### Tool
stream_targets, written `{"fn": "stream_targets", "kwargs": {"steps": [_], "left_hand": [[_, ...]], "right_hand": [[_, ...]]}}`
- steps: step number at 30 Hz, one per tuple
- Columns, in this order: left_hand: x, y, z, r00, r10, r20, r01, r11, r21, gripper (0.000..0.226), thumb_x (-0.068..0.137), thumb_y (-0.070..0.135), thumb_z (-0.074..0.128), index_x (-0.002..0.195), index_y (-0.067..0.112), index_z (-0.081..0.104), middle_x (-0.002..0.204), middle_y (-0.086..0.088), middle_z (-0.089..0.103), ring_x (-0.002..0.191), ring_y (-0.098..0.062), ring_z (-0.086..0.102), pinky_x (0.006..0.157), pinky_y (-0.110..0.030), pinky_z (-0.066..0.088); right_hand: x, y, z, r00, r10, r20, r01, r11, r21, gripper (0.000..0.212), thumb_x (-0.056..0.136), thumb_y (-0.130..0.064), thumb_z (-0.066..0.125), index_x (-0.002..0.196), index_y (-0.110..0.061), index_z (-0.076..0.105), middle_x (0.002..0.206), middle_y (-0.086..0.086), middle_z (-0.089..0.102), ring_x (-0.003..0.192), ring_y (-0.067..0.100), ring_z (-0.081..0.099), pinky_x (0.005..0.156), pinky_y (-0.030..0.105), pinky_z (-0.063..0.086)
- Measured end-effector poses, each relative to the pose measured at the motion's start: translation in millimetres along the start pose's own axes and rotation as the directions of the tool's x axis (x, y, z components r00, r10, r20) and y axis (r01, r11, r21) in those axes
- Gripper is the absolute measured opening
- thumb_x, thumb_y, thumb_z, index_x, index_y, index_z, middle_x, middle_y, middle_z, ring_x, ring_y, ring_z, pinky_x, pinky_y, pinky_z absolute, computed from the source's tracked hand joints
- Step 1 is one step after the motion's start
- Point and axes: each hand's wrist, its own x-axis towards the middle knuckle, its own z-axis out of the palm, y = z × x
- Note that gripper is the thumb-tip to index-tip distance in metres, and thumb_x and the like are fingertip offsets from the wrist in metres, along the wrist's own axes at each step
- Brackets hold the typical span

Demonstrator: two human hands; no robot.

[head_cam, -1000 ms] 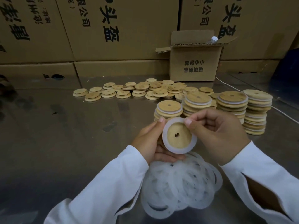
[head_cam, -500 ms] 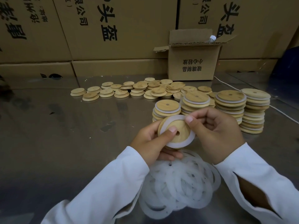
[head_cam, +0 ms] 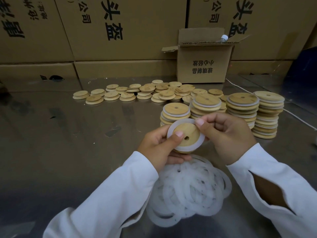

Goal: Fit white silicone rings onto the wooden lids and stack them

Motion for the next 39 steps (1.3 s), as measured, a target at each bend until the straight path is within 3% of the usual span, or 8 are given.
{"fn": "stream_targets", "kwargs": {"steps": [9,17,22,30,35,39], "left_hand": [[2,2,-1,0.999,-0.033,-0.043,0.031,0.998,-0.046,0.013,0.09,0.018,0.053,0.092,0.016,0.066,0.073,-0.009,0.071,0.057,-0.021,0.068,0.055,-0.023,0.056],[3,1,1,0.996,-0.055,-0.063,0.051,0.996,-0.068,0.012,0.09,0.017,0.054,0.09,0.014,0.066,0.071,-0.011,0.07,0.055,-0.022,0.067,0.052,-0.023,0.056],[3,1,0,0.997,-0.028,-0.073,0.019,0.993,-0.119,0.013,0.09,0.017,0.052,0.093,0.015,0.066,0.071,-0.009,0.072,0.061,-0.025,0.069,0.06,-0.027,0.058],[2,-1,4,0.994,-0.028,-0.103,0.009,0.984,-0.177,0.015,0.09,0.02,0.053,0.095,0.013,0.065,0.076,-0.011,0.072,0.064,-0.028,0.07,0.058,-0.026,0.058],[4,4,3,0.982,0.018,-0.186,-0.07,0.958,-0.279,0.015,0.09,0.018,0.052,0.101,0.012,0.061,0.087,-0.014,0.071,0.068,-0.028,0.071,0.055,-0.023,0.056],[4,0,4,0.979,0.07,-0.193,-0.117,0.963,-0.244,0.012,0.089,0.014,0.054,0.099,0.012,0.06,0.088,-0.01,0.071,0.071,-0.028,0.071,0.056,-0.021,0.054]], "right_hand": [[0,3,0,0.999,-0.049,-0.024,0.047,0.998,-0.048,0.012,0.081,-0.013,0.062,0.071,-0.019,0.064,0.06,0.003,0.061,0.051,0.003,0.053,0.053,0.013,0.047],[1,3,2,0.999,0.003,-0.045,-0.004,1.0,-0.015,0.016,0.083,-0.008,0.06,0.07,-0.016,0.062,0.055,0.0,0.057,0.045,-0.001,0.051,0.049,0.008,0.042],[1,2,2,0.999,0.043,-0.008,-0.043,0.999,0.021,0.015,0.083,-0.009,0.058,0.07,-0.015,0.063,0.046,-0.009,0.059,0.044,-0.002,0.052,0.047,0.007,0.041],[-2,0,4,0.996,0.076,-0.056,-0.071,0.994,0.087,0.01,0.082,-0.01,0.061,0.074,-0.017,0.063,0.05,-0.008,0.062,0.046,-0.002,0.054,0.048,0.009,0.044],[-9,-1,12,0.993,-0.04,-0.112,0.031,0.996,-0.081,0.01,0.077,-0.018,0.064,0.082,-0.026,0.059,0.073,0.002,0.065,0.069,0.02,0.063,0.068,0.03,0.053],[-11,-1,14,0.983,-0.129,-0.127,0.11,0.983,-0.15,0.001,0.075,-0.027,0.059,0.076,-0.028,0.059,0.076,-0.005,0.065,0.076,0.016,0.064,0.073,0.033,0.054]]}}
